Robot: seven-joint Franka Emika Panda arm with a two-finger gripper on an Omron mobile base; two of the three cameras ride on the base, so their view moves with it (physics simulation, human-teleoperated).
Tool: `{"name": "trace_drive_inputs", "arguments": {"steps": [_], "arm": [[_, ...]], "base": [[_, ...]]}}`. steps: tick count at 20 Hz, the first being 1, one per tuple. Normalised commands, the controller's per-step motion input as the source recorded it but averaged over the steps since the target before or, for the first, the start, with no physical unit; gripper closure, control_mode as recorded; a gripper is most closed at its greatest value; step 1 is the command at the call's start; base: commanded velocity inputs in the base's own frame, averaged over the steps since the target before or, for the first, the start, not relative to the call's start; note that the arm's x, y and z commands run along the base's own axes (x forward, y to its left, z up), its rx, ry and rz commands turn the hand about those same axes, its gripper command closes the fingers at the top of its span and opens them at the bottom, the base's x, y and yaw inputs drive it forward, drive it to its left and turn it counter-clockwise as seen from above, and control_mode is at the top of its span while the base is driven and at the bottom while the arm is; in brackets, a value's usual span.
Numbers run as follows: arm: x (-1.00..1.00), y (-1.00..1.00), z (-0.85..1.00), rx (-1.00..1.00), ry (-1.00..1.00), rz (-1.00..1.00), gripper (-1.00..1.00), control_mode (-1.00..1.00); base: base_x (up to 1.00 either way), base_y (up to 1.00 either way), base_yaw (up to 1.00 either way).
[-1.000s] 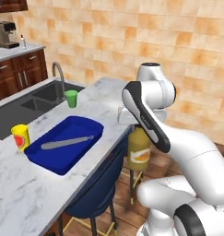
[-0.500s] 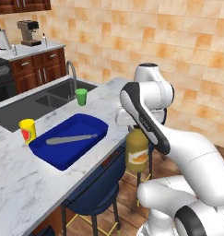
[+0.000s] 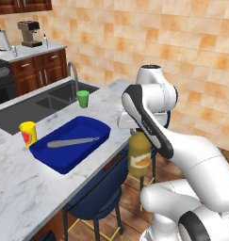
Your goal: Place the drinks on the dining counter in a tight cluster.
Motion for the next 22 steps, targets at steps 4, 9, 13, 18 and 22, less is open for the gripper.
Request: {"name": "trace_drive_inputs", "arguments": {"steps": [4,9,13,18,22], "arm": [[0.00,0.00,0.00,0.00,0.00,0.00,1.00,1.00],[0.00,0.00,0.00,0.00,0.00,0.00,1.00,1.00],[0.00,0.00,0.00,0.00,0.00,0.00,1.00,1.00],[-0.01,0.00,0.01,0.00,0.00,0.00,1.00,-1.00],[-0.15,0.00,0.28,0.01,-0.04,0.05,1.00,-1.00]], "base": [[0.00,0.00,0.00],[0.00,0.00,0.00],[-0.04,0.00,0.01],[-0.01,0.00,0.00],[0.00,0.00,0.00]]}}
